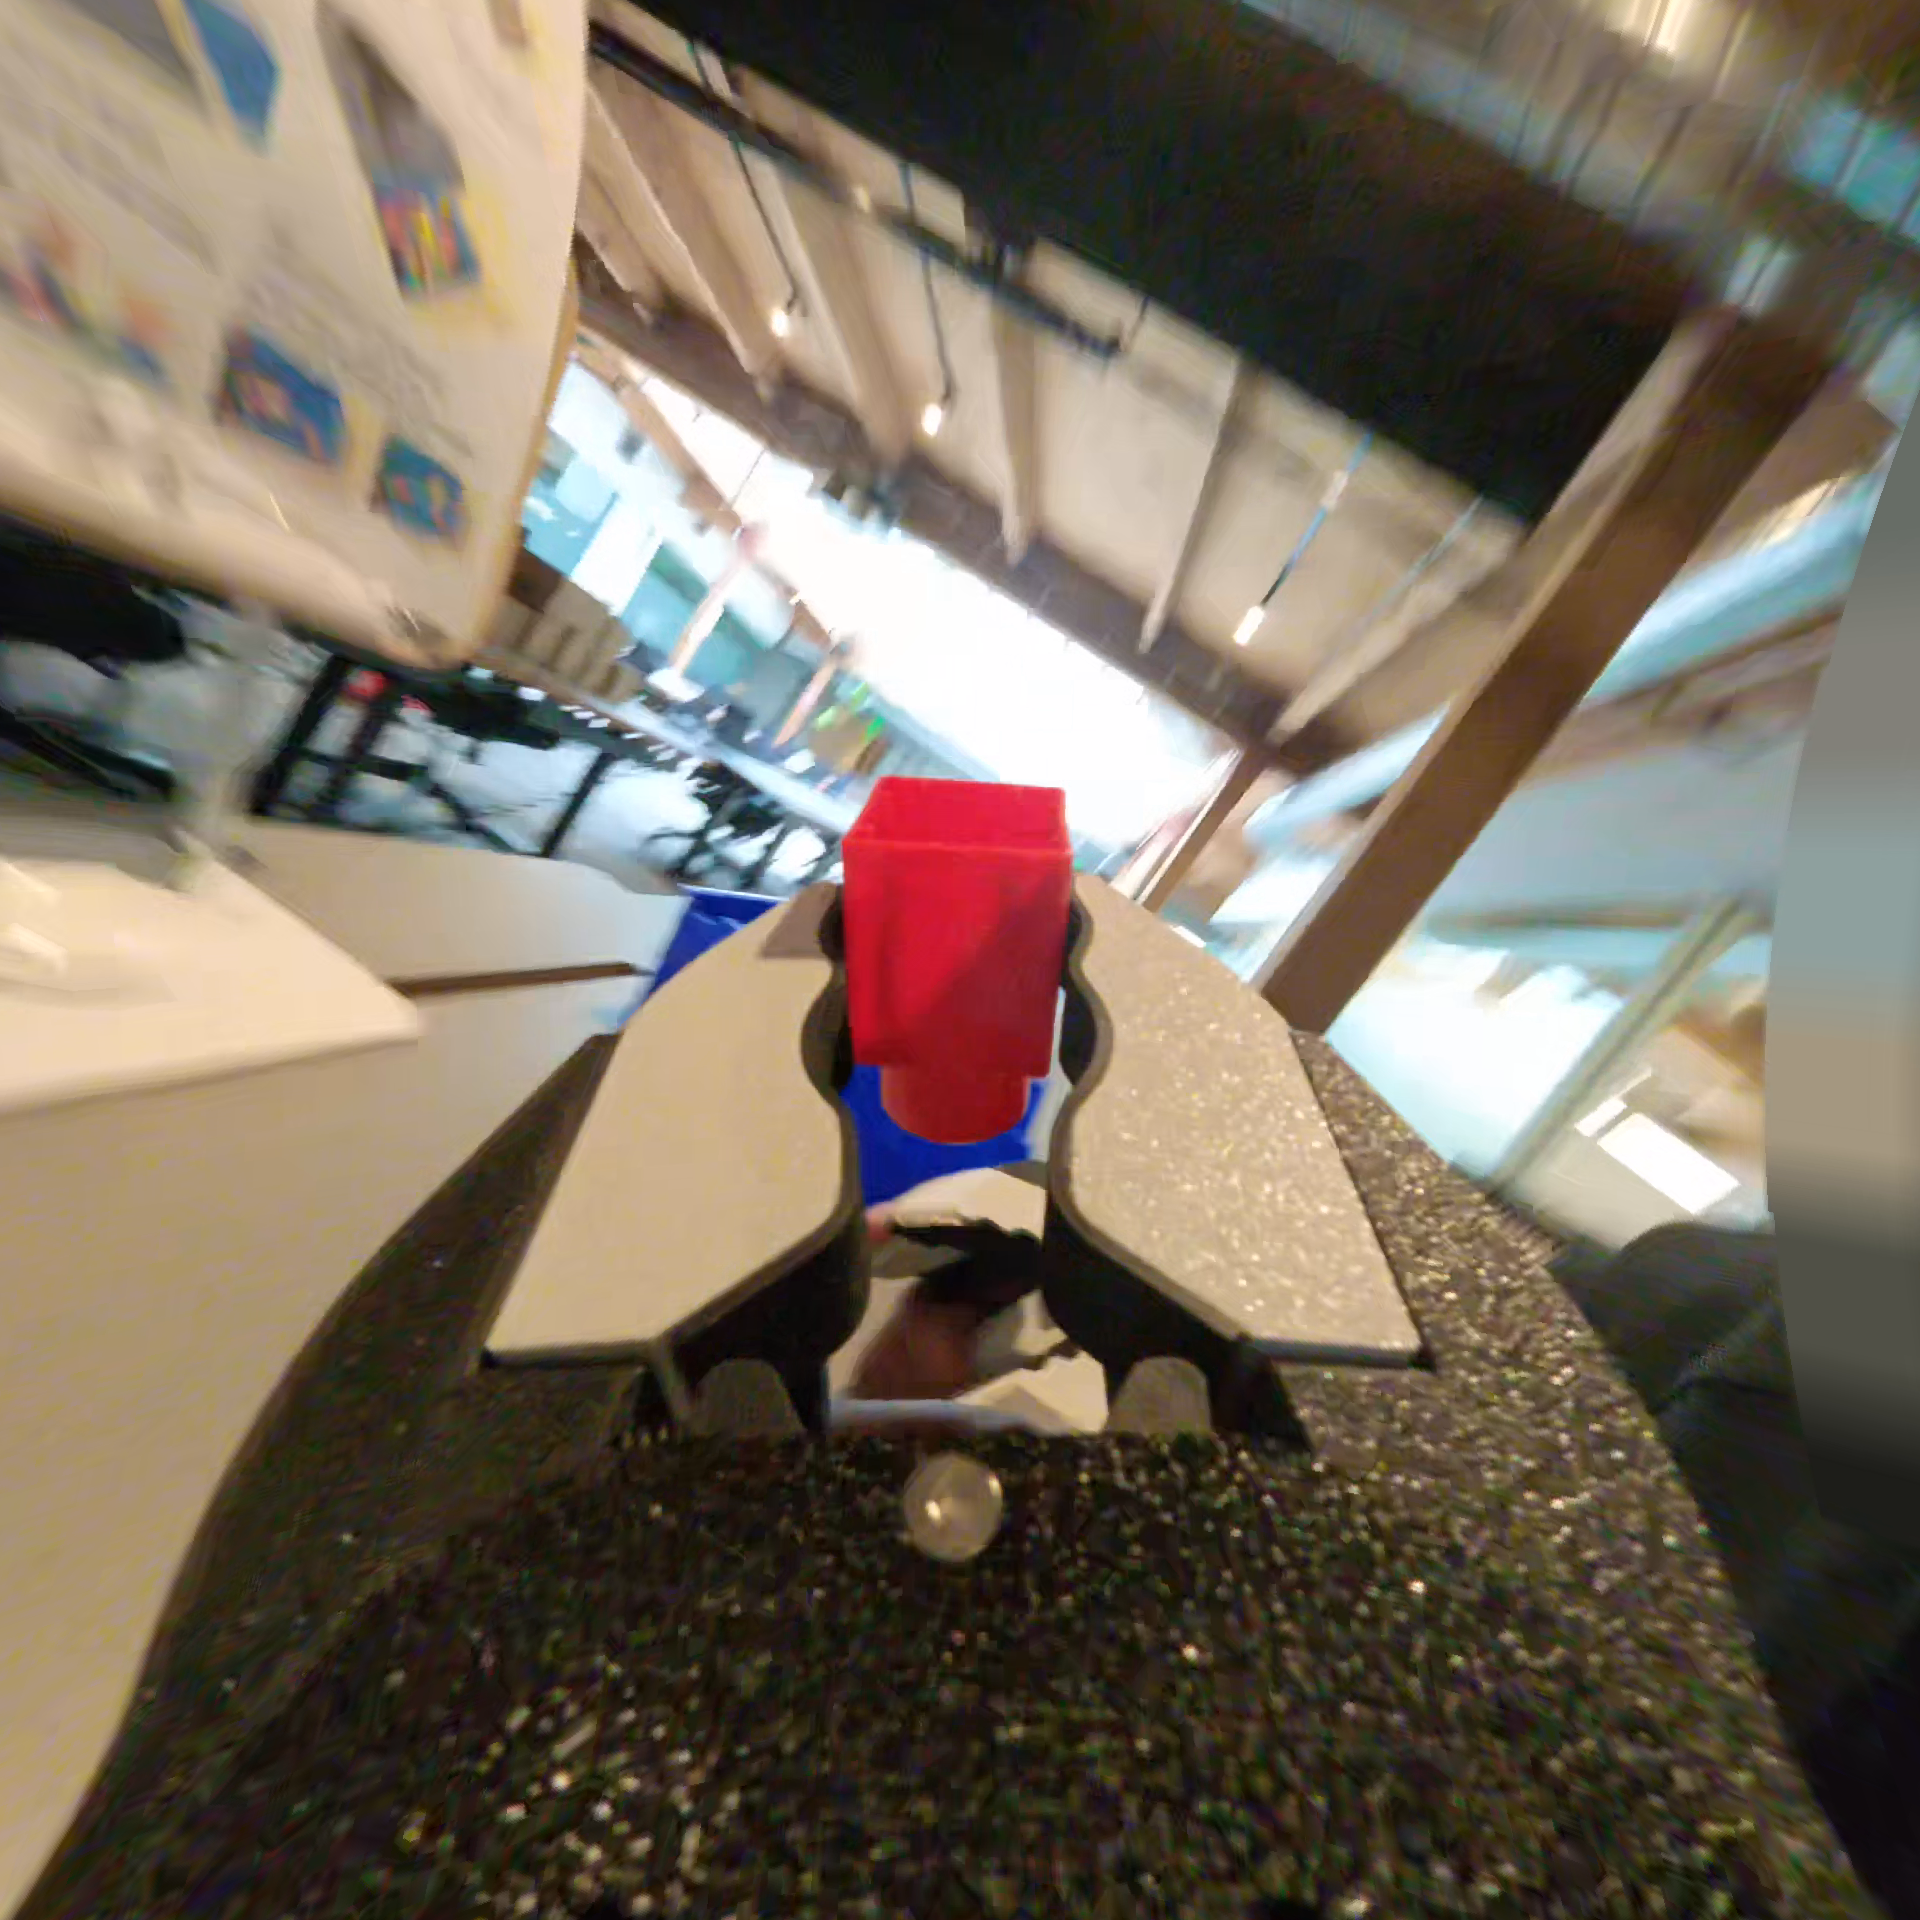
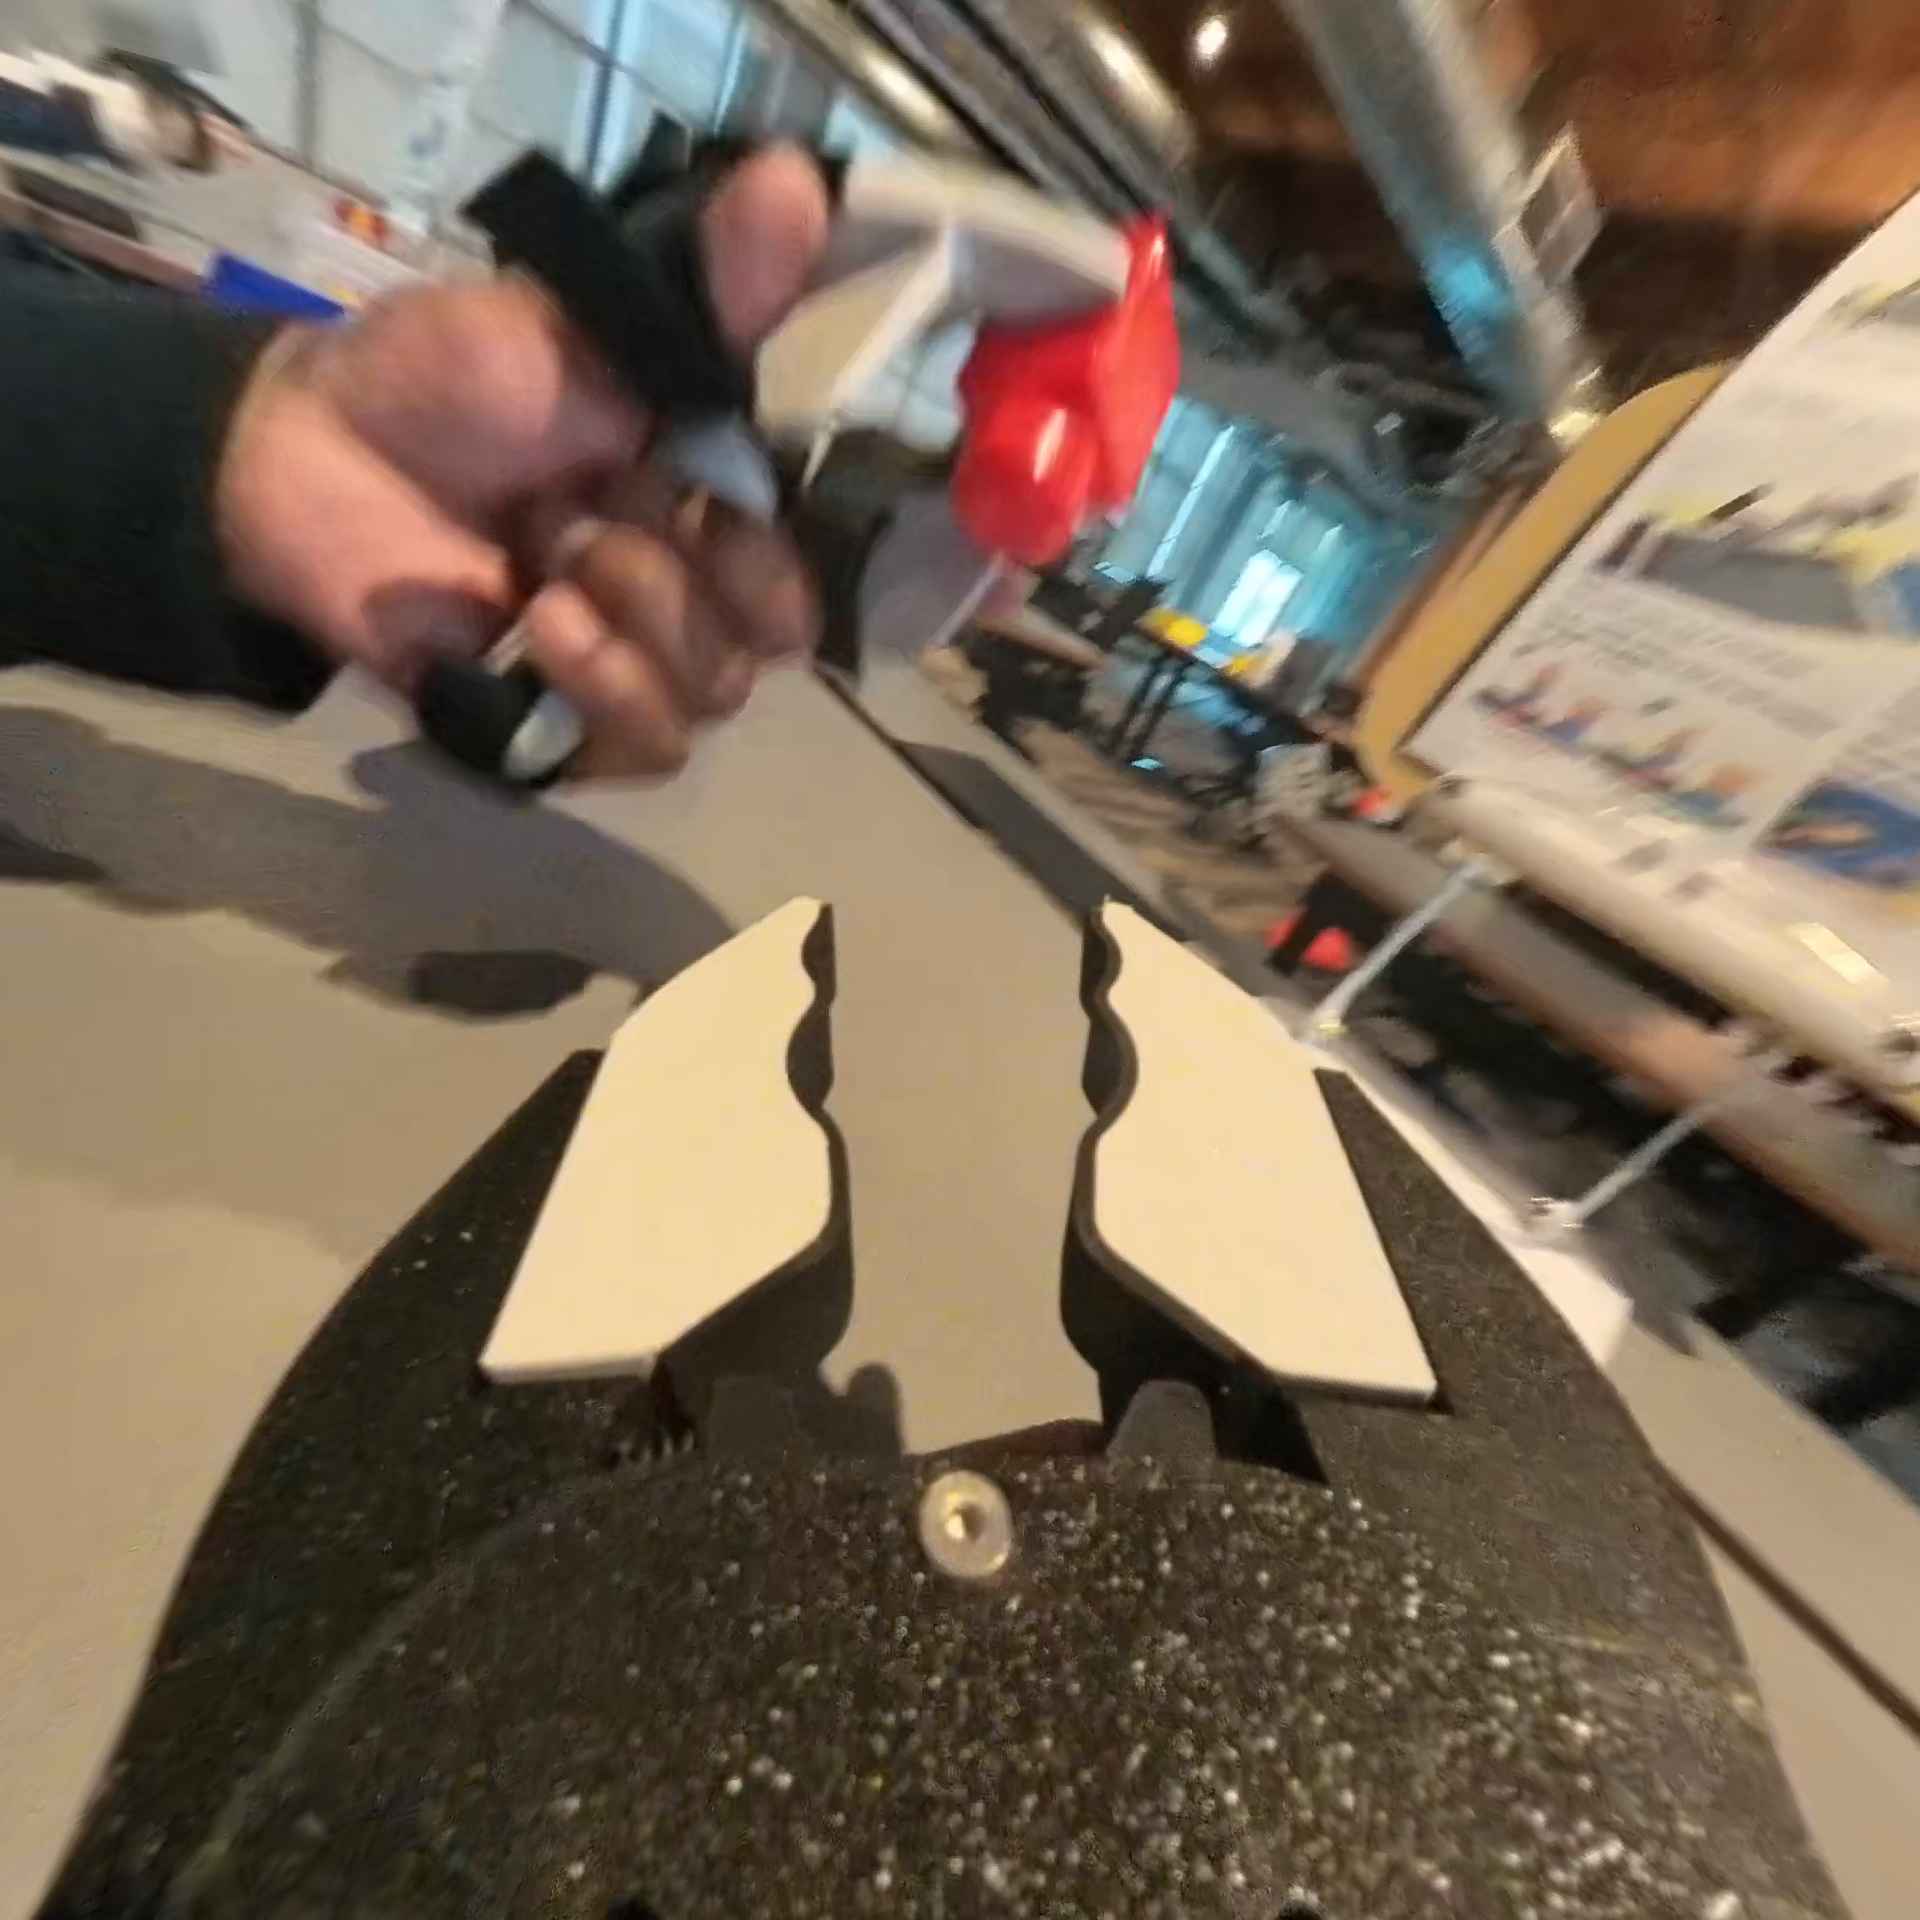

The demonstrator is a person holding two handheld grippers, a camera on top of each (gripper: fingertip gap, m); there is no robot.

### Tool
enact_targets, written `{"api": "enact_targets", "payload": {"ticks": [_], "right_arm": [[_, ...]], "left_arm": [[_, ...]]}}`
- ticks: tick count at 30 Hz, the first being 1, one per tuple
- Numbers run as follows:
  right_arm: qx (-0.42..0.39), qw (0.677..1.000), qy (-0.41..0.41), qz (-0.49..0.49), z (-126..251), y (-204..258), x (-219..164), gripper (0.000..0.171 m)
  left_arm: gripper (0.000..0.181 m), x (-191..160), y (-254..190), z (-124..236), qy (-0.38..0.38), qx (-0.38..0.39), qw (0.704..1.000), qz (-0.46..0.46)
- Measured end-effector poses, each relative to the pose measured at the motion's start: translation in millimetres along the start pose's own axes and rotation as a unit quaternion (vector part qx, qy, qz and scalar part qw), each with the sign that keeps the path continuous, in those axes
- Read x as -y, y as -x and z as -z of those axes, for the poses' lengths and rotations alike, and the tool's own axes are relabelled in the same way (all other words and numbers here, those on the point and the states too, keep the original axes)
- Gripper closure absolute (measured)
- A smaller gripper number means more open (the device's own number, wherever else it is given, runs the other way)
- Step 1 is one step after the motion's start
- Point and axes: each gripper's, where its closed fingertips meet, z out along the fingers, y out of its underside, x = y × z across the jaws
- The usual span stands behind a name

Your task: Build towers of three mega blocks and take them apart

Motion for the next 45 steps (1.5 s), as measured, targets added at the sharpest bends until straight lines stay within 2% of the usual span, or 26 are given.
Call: {"api": "enact_targets", "payload": {"ticks": [3, 5, 10, 14, 18, 24, 28, 30, 32, 34, 37, 39, 41, 45], "right_arm": [[-0.055, 0.996, -0.004, 0.076, 11, -10, 1, 0.125], [-0.076, 0.99, 0.002, 0.119, 13, -12, 1, 0.125], [-0.084, 0.981, -0.014, 0.175, 9, -1, 9, 0.127], [-0.093, 0.981, -0.01, 0.172, 9, -3, 9, 0.126], [-0.099, 0.977, -0.006, 0.188, 10, -2, 8, 0.132], [-0.062, 0.987, 0.02, 0.145, 14, -7, 4, 0.135], [0.004, 0.996, 0.065, 0.064, 16, -9, 1, 0.136], [0.07, 0.99, 0.126, 0.008, 19, -5, -9, 0.135], [0.133, 0.971, 0.198, -0.025, 28, 1, -21, 0.135], [0.198, 0.935, 0.289, -0.044, 45, 9, -36, 0.135], [0.268, 0.881, 0.388, -0.041, 70, 17, -48, 0.135], [0.294, 0.853, 0.43, -0.014, 80, 19, -51, 0.136], [0.35, 0.807, 0.475, 0.024, 97, 27, -55, 0.135], [0.389, 0.759, 0.517, 0.077, 102, 32, -63, 0.136]], "left_arm": [[0.145, -55, 11, -11, -0.065, -0.031, 0.985, 0.157], [0.145, -80, 14, -16, -0.063, -0.033, 0.974, 0.213], [0.145, -101, 5, -23, -0.031, -0.041, 0.976, 0.21], [0.145, -112, 2, -21, -0.014, -0.043, 0.973, 0.228], [0.145, -119, -2, -22, -0.014, -0.051, 0.964, 0.261], [0.145, -125, -3, -23, 0.024, -0.043, 0.969, 0.241], [0.136, -117, 8, -13, 0.066, -0.012, 0.988, 0.137], [0.131, -108, 17, -2, 0.089, 0.013, 0.994, 0.062], [0.128, -102, 29, 12, 0.121, 0.048, 0.991, -0.017], [0.128, -100, 39, 26, 0.15, 0.075, 0.983, -0.073], [0.128, -102, 46, 38, 0.182, 0.091, 0.973, -0.105], [0.128, -105, 45, 39, 0.197, 0.087, 0.971, -0.106], [0.128, -112, 45, 39, 0.218, 0.087, 0.966, -0.111], [0.127, -131, 40, 39, 0.273, 0.077, 0.949, -0.138]]}}
